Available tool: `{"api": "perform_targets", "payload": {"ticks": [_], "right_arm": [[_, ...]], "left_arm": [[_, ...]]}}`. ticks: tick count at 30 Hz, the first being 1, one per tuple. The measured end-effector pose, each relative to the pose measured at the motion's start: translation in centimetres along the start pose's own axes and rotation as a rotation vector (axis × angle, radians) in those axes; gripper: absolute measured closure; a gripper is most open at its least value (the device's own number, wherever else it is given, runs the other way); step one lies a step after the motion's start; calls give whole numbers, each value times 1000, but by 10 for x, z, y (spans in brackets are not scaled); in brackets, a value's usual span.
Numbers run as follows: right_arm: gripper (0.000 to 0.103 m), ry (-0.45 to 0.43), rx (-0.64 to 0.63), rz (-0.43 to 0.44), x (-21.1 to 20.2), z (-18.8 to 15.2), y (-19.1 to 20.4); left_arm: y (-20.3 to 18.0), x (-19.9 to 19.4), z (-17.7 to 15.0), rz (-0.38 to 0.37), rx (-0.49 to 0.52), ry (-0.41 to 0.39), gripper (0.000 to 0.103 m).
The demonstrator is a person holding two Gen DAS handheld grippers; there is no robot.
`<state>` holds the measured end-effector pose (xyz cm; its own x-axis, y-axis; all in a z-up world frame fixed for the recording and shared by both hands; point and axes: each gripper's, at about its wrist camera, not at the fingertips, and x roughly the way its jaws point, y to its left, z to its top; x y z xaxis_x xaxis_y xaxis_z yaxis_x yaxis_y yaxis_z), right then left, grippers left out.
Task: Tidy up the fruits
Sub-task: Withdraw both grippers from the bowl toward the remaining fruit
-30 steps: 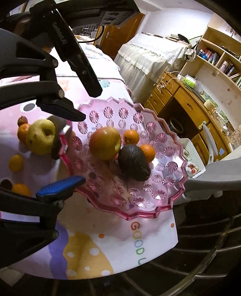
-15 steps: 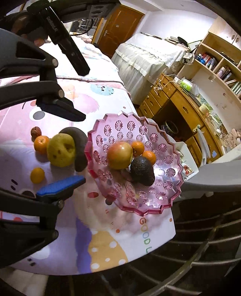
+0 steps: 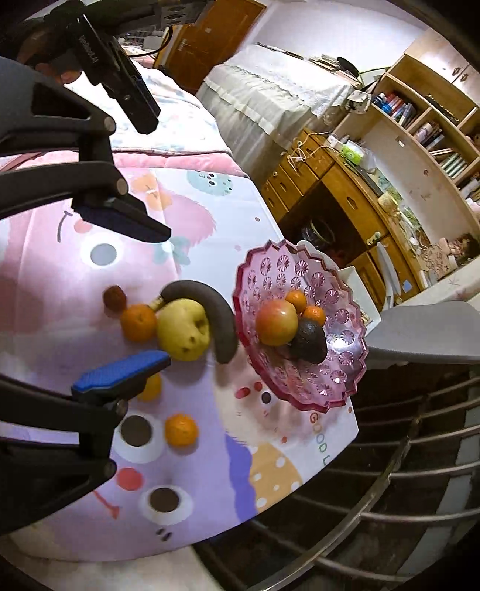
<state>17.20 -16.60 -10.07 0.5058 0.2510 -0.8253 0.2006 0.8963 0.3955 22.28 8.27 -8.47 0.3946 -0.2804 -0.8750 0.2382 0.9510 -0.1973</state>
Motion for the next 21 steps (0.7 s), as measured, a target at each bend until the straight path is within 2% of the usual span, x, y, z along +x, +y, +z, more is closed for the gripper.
{"api": "perform_targets", "payload": {"ticks": [9,13,21], "right_arm": [[40,0,45,-63,-8,-59,19],[39,-11,59,-63,-8,-81,27],[36,-75,-20,-42,-2,-106,46]], "left_arm": [[33,-30,-36,-3,61,4,24],[49,-27,-49,-6,41,27,24],[63,-4,-69,-14,20,59,24]]}}
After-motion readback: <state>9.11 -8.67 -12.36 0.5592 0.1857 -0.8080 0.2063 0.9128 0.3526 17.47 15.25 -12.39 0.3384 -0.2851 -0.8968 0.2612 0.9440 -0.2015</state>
